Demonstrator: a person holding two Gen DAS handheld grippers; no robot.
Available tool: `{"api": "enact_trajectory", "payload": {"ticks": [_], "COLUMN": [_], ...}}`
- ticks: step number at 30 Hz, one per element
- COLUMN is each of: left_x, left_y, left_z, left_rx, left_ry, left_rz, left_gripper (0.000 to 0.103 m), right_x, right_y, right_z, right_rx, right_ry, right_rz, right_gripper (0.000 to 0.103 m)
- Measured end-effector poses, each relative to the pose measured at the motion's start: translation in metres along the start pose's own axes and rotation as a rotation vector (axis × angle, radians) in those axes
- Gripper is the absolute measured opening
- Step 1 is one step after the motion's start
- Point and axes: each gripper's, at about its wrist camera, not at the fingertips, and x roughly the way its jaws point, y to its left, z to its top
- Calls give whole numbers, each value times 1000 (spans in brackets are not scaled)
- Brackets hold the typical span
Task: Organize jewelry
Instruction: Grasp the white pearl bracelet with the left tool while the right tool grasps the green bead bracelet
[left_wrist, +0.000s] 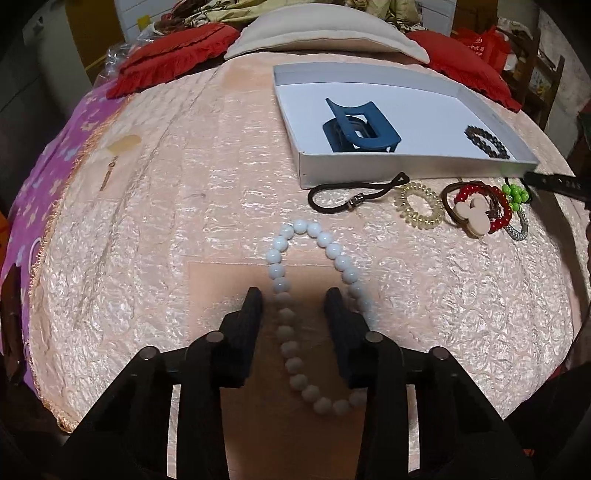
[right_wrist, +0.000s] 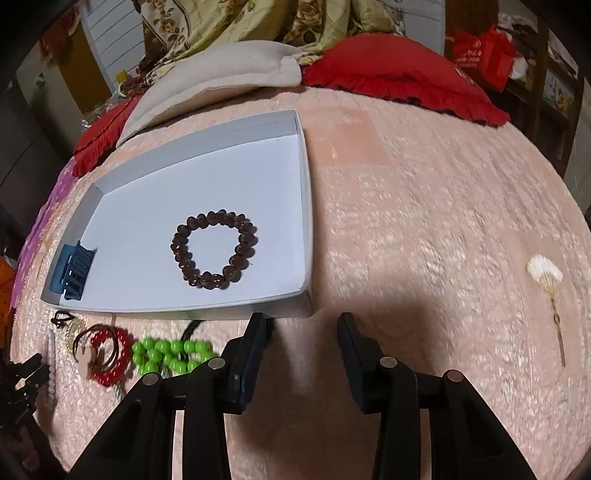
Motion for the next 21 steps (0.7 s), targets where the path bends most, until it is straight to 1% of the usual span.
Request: {"api": "enact_trajectory", "payload": {"ticks": [2,3,4,6,10,12,14,17,21], "left_x": [-1,-1,-2,-4,-12,-17,-21,-26,-31], "left_y": [-3,-6,-7,-14,-19,-17,-14,-11,-8], "left_z": [0,0,0,0,3,7,10,15,18], "left_rx": [-3,-3,1,16,8,-12,-28,-53,-75], "left_ry": [2,-2,-5,-17,-49,-68,-79,-96,-112], "left_rz": [-32,-42,-35,-22,-48,-60,-70,-84,-104], "left_gripper": [13,9,8,8,8,8,8,8,8], "right_x": [4,4,4,2,-11,-20,-26,-28,-26], "right_y": [4,5,6,5,-3,-3,4,20,37], "right_z": [3,4,4,2,-9,-16,-22,-30,-32], "right_rx": [-19,-28,-34,-21,-6,-25,-88,-203,-276], "right_ry": [-27,-33,-35,-20,-9,-16,-25,-33,-69], "right_rz": [-14,-17,-18,-2,27,68,108,121,140], "right_gripper": [39,39,39,39,39,39,38,38,38]}}
